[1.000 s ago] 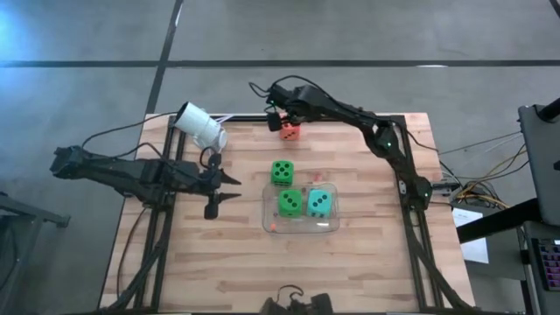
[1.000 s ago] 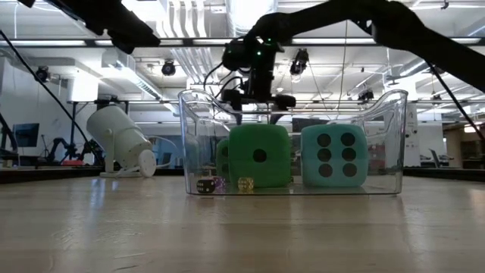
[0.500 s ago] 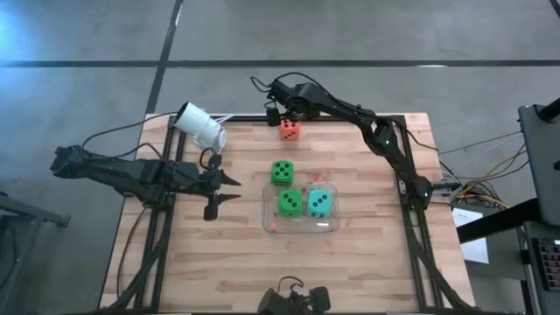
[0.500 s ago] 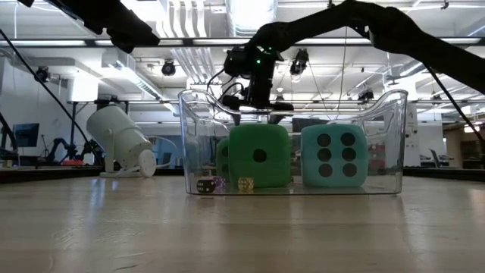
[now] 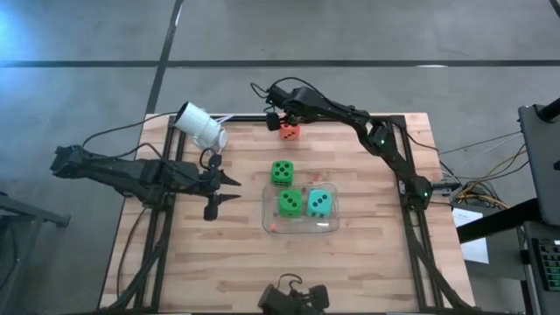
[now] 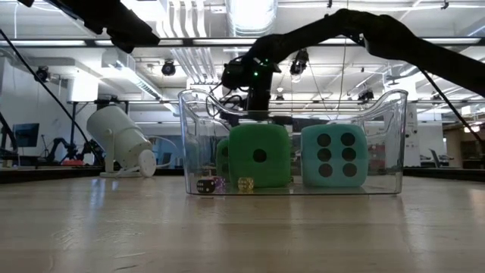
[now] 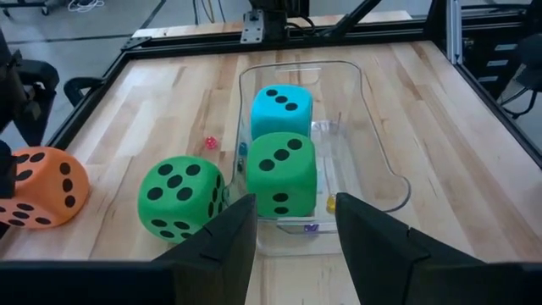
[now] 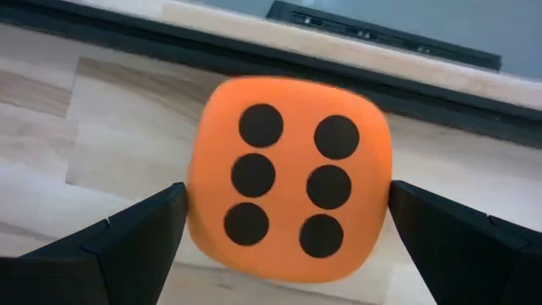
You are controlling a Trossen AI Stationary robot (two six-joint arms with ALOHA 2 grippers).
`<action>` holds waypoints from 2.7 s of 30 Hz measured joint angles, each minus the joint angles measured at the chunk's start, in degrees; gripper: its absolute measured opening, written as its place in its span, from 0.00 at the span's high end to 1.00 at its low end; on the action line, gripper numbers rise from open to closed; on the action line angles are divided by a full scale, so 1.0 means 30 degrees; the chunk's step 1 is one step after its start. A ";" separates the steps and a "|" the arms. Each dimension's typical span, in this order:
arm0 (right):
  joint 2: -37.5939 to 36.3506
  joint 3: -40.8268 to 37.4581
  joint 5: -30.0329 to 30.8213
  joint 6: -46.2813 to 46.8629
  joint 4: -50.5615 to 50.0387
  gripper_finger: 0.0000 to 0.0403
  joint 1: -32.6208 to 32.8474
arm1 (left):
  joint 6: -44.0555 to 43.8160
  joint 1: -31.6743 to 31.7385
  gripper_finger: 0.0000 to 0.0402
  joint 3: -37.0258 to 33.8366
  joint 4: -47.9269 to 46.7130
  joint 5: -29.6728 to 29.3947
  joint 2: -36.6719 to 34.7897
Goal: Pick & Place Dice
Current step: Put the large orange die into the transparent bin
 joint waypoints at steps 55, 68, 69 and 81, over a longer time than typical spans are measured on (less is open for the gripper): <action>0.0238 -0.1151 -0.0501 0.0401 0.2983 0.01 -0.0046 | -0.0357 0.0000 0.57 -0.0109 -0.0036 0.0000 0.0015; 0.0245 -0.1151 -0.0790 0.0141 0.3085 0.01 -0.0139 | -0.0364 0.0000 0.57 -0.0109 -0.0015 0.0000 0.0015; 0.0245 -0.1162 -0.0796 -0.0030 0.3089 0.01 -0.0141 | -0.0364 0.0000 0.57 -0.0109 -0.0015 0.0000 0.0015; 0.0245 -0.1260 -0.0800 -0.0482 0.3034 0.01 -0.0170 | -0.0379 -0.0114 0.57 -0.0109 -0.0211 0.0000 0.0015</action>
